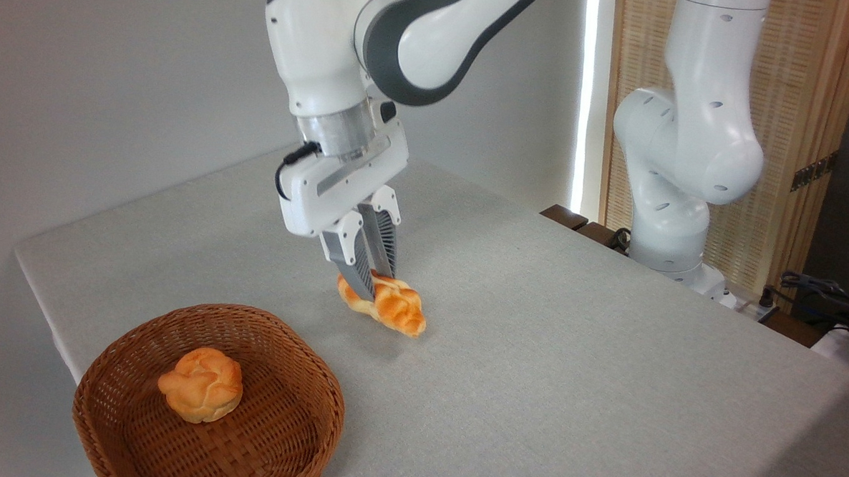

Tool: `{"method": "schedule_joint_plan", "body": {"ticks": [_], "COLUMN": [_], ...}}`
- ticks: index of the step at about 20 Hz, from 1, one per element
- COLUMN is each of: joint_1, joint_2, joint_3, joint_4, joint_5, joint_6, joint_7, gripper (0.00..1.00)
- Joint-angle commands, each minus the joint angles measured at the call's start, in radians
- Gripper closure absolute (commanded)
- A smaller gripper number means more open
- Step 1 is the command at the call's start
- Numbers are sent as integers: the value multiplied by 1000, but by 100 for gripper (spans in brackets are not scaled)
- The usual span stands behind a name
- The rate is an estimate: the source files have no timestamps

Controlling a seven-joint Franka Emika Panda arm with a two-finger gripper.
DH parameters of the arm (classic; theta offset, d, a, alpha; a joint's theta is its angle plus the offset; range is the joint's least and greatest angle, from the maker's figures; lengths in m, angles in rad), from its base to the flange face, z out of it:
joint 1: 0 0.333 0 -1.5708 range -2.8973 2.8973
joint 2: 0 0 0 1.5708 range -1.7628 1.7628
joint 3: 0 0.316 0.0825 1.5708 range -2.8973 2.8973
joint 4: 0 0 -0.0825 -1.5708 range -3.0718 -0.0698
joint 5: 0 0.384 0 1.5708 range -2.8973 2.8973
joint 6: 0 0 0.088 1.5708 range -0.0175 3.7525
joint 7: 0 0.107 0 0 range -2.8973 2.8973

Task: Put bread into the basket
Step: 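Carry the braided roll over the woven basket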

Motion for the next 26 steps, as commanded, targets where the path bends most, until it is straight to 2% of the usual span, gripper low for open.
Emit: {"method": "schedule_joint_plan", "body": {"ticks": [1,5,7,13,16,19,23,25,26], "joint_1": [-1,1,1,1,1,1,1,1,1], "joint_2": [-6,3,11,58,63,78,89,94,98], "joint_3": [39,74,94,95,95,95,95,97,97], "joint_4": [63,88,94,122,122,122,120,111,108], "joint_5": [-55,-104,-116,-118,-116,-115,-115,-111,-107], "joint_6": [-9,107,187,362,472,549,580,578,577], "joint_7": [1,-6,-52,-215,-253,-278,-275,-270,-264], "gripper": [67,67,67,65,65,60,15,0,0]}}
